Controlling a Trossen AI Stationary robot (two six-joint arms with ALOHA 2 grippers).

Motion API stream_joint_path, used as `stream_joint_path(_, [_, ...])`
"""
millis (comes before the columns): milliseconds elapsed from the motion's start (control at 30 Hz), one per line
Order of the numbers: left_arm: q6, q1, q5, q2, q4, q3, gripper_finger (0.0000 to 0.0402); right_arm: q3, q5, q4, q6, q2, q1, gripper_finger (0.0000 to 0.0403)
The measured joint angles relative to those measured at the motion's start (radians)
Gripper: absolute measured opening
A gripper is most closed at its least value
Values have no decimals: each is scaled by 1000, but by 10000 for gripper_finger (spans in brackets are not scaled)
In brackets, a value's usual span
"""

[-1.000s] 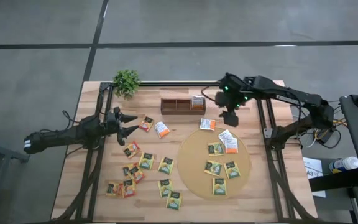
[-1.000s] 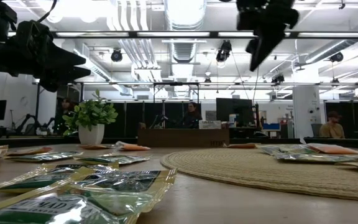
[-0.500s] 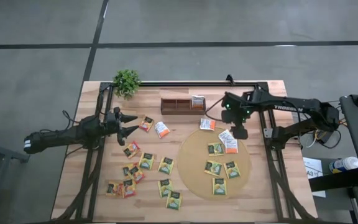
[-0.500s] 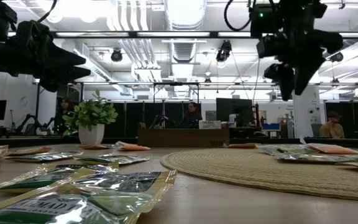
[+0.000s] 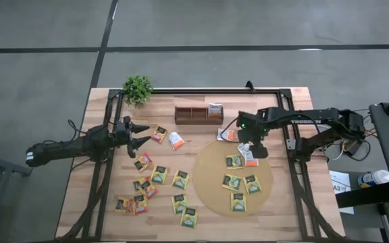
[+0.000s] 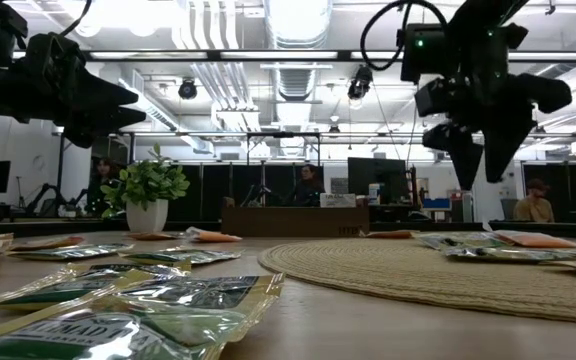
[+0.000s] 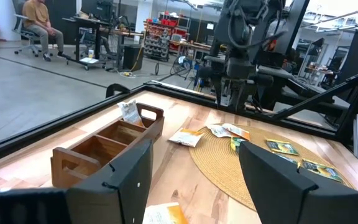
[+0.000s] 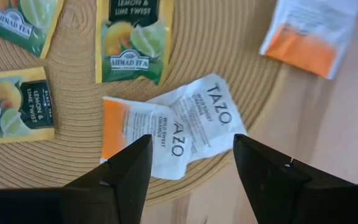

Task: Pick & Place Tea
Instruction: Put the white tea bag into the right section of the wooden organizer

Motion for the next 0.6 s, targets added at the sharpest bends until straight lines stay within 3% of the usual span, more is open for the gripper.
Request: stream_joint_path(600, [0,0,0,0,0,0,233,-13,3,54,55,203,41,219])
